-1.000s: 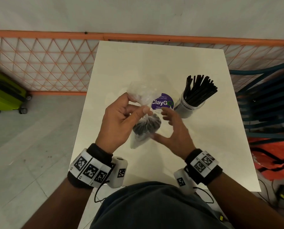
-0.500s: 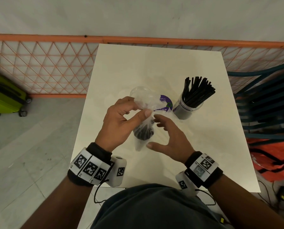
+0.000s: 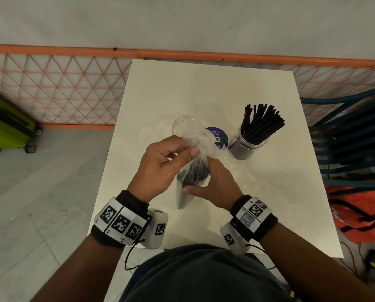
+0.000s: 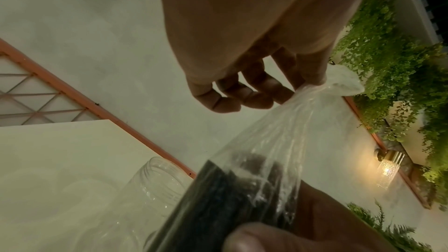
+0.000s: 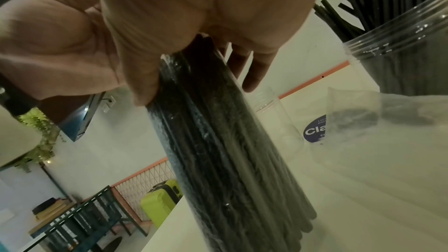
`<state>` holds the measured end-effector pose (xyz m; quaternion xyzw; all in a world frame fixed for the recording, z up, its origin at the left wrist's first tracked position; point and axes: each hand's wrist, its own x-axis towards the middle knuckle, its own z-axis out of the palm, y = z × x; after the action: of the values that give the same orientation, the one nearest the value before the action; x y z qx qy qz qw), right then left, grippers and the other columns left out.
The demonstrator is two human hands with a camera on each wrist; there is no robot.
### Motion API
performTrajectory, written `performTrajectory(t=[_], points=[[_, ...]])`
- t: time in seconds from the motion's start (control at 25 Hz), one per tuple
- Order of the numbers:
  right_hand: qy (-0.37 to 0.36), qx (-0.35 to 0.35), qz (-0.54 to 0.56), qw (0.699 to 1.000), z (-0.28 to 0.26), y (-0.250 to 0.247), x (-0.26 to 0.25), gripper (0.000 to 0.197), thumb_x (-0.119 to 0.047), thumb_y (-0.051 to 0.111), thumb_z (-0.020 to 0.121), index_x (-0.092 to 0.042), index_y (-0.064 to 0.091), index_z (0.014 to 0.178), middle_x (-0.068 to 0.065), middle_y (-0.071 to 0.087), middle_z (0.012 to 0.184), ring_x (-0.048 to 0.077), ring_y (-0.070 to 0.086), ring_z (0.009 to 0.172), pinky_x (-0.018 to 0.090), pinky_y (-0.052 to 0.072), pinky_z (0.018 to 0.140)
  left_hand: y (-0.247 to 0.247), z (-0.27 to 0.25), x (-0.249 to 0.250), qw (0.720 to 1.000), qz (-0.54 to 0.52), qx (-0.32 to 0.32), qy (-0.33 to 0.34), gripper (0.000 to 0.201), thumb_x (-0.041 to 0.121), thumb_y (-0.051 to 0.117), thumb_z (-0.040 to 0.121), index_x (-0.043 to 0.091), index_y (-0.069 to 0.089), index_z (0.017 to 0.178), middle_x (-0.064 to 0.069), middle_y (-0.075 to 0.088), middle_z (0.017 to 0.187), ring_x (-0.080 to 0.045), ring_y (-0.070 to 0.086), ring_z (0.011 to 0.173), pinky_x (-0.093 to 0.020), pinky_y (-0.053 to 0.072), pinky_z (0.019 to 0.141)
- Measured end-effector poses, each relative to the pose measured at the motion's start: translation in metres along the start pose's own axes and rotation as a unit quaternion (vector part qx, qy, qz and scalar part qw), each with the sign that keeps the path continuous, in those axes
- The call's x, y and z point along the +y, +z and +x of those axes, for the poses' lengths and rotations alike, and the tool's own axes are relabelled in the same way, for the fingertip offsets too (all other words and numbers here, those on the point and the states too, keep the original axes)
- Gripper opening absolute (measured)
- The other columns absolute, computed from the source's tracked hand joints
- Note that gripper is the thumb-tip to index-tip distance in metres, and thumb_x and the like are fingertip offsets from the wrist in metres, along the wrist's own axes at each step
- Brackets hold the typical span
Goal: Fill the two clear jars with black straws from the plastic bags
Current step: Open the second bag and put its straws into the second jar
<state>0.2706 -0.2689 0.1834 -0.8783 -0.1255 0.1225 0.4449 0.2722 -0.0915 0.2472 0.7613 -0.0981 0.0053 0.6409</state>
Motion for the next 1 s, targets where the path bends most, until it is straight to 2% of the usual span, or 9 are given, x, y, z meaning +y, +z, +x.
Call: performTrajectory(t=[0.08, 0.24, 0.32, 0.44, 0.6, 0.72, 0.76, 0.84, 1.0], points=[[0.002, 0.012, 0.010, 1.000, 0.003, 0.002, 0.003, 0.081, -0.047, 0.085, 0.064, -0.026, 0.045, 0.131, -0.014, 0.054, 0.117, 0.013, 0.056, 0.110, 0.033, 0.049, 0.093, 0.002, -0.002, -0.002, 1.000, -0.030, 0.000, 0.001, 0.012, 0.021, 0.066, 0.092, 0.017, 0.076, 0.096, 0.005, 0.072, 0.084, -0.005, 0.060, 0.077, -0.020, 0.048, 0.076], [-0.006, 0.054, 0.035, 0.998, 0.006, 0.008, 0.008, 0.077, -0.049, 0.082, 0.063, -0.042, 0.037, 0.124, -0.015, 0.058, 0.118, 0.014, 0.059, 0.107, 0.042, 0.054, 0.086, 0.001, -0.007, -0.013, 0.998, -0.055, 0.019, 0.000, 0.029, 0.028, 0.059, 0.093, 0.004, 0.070, 0.106, -0.023, 0.070, 0.102, -0.032, 0.066, 0.095, -0.047, 0.054, 0.086], [0.018, 0.031, 0.047, 0.998, 0.007, 0.010, 0.016, 0.082, -0.047, 0.086, 0.060, -0.045, 0.036, 0.125, -0.012, 0.059, 0.122, 0.012, 0.059, 0.109, 0.040, 0.054, 0.089, -0.001, -0.010, -0.021, 0.998, -0.057, 0.024, -0.005, 0.030, 0.028, 0.058, 0.094, 0.005, 0.072, 0.107, -0.018, 0.070, 0.104, -0.033, 0.065, 0.095, -0.049, 0.054, 0.082], [0.050, -0.029, 0.018, 0.998, 0.007, 0.015, 0.034, 0.085, -0.042, 0.089, 0.061, -0.038, 0.040, 0.131, -0.009, 0.062, 0.123, 0.013, 0.062, 0.106, 0.042, 0.053, 0.091, -0.001, -0.013, -0.023, 0.995, -0.091, 0.011, -0.041, 0.020, 0.032, 0.057, 0.093, 0.025, 0.073, 0.104, 0.004, 0.073, 0.099, -0.021, 0.062, 0.088, -0.037, 0.053, 0.073], [0.050, 0.003, -0.031, 0.998, 0.006, 0.020, 0.037, 0.072, -0.043, 0.083, 0.067, -0.028, 0.050, 0.129, -0.014, 0.060, 0.112, 0.014, 0.058, 0.100, 0.036, 0.050, 0.087, -0.003, -0.012, -0.013, 0.997, -0.078, -0.012, -0.002, 0.023, 0.037, 0.061, 0.092, 0.026, 0.070, 0.110, 0.012, 0.070, 0.103, -0.009, 0.062, 0.092, -0.033, 0.049, 0.083], [0.063, 0.014, -0.031, 0.997, 0.010, 0.024, 0.038, 0.071, -0.048, 0.080, 0.067, -0.031, 0.048, 0.128, -0.015, 0.060, 0.115, 0.013, 0.057, 0.101, 0.037, 0.051, 0.086, -0.011, -0.015, -0.031, 0.998, -0.003, -0.036, -0.051, 0.091, 0.064, 0.074, 0.071, 0.041, 0.032, 0.148, 0.007, 0.045, 0.152, -0.008, 0.047, 0.136, -0.026, 0.043, 0.106], [0.068, 0.004, -0.026, 0.997, 0.011, 0.026, 0.041, 0.072, -0.053, 0.079, 0.065, -0.034, 0.046, 0.126, -0.012, 0.063, 0.118, 0.015, 0.060, 0.103, 0.040, 0.053, 0.086, -0.012, -0.019, -0.043, 0.992, 0.007, -0.058, -0.111, 0.116, 0.068, 0.080, 0.060, 0.045, 0.015, 0.154, 0.003, 0.033, 0.161, -0.010, 0.040, 0.142, -0.026, 0.039, 0.110], [0.075, -0.008, -0.020, 0.997, 0.013, 0.028, 0.044, 0.075, -0.061, 0.076, 0.063, -0.036, 0.045, 0.126, -0.010, 0.063, 0.119, 0.016, 0.061, 0.105, 0.042, 0.053, 0.087, -0.006, -0.031, -0.067, 0.974, 0.003, -0.107, -0.199, 0.137, 0.055, 0.090, 0.055, 0.046, -0.003, 0.155, 0.001, 0.025, 0.165, -0.008, 0.038, 0.142, -0.032, 0.036, 0.115], [0.071, -0.016, -0.016, 0.997, 0.017, 0.028, 0.037, 0.070, -0.057, 0.075, 0.068, -0.033, 0.047, 0.127, -0.008, 0.061, 0.125, 0.015, 0.057, 0.110, 0.035, 0.048, 0.093, 0.012, -0.044, -0.101, 0.976, -0.014, -0.057, -0.208, 0.104, 0.033, 0.087, 0.071, 0.035, 0.024, 0.154, 0.008, 0.049, 0.151, -0.005, 0.055, 0.130, -0.028, 0.047, 0.109]])
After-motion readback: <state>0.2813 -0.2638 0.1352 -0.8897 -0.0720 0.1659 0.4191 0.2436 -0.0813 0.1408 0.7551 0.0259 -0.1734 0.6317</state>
